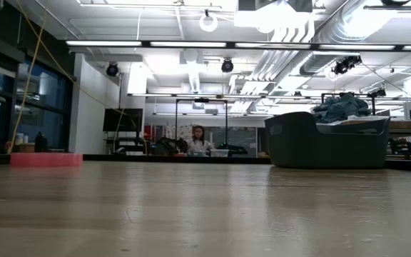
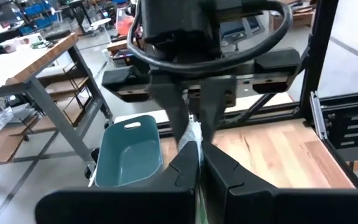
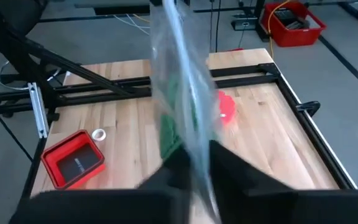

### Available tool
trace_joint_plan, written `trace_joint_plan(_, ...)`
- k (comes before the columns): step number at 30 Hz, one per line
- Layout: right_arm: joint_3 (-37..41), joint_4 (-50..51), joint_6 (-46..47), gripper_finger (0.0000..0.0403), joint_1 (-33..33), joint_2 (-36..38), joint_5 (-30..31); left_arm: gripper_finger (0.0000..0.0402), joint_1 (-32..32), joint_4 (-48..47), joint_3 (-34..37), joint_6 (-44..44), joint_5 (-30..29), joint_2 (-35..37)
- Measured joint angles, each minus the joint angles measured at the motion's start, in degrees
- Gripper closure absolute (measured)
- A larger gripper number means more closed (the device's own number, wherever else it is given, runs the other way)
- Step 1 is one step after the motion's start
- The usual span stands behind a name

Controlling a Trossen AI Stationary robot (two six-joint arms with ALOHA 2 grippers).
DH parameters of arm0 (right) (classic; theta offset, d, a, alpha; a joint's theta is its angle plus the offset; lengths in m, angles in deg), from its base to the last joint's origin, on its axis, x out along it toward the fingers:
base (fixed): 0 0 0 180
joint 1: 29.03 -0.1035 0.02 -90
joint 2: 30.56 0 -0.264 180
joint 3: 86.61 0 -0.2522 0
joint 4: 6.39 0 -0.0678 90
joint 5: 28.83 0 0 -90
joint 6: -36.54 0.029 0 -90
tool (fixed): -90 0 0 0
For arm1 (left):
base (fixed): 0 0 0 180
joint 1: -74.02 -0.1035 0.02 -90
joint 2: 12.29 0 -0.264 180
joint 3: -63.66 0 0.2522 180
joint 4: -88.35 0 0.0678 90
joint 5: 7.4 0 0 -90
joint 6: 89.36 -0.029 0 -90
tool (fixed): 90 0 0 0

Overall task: Roll bandage
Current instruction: Put the transparent zip bag into the blue bin

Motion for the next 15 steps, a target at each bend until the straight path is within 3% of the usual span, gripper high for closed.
trace_joint_plan(2,0.00,0.29,0.55,0.0386,-0.01,0.00,1.42,0.0400,0.00,-0.03,0.03,1.38,-0.18,-0.01)
trace_joint_plan(7,-0.02,4.34,3.20,0.0401,0.27,0.02,4.64,0.0372,-0.40,-1.29,0.05,7.71,-2.19,0.37)
trace_joint_plan(12,-0.02,10.24,5.76,0.0402,1.46,0.22,4.05,0.0308,-1.14,-4.14,0.03,13.08,-1.62,1.23)
trace_joint_plan(15,-0.02,20.84,7.67,0.0403,3.07,0.70,4.59,0.0264,-1.14,-7.78,0.09,13.53,-2.83,1.59)
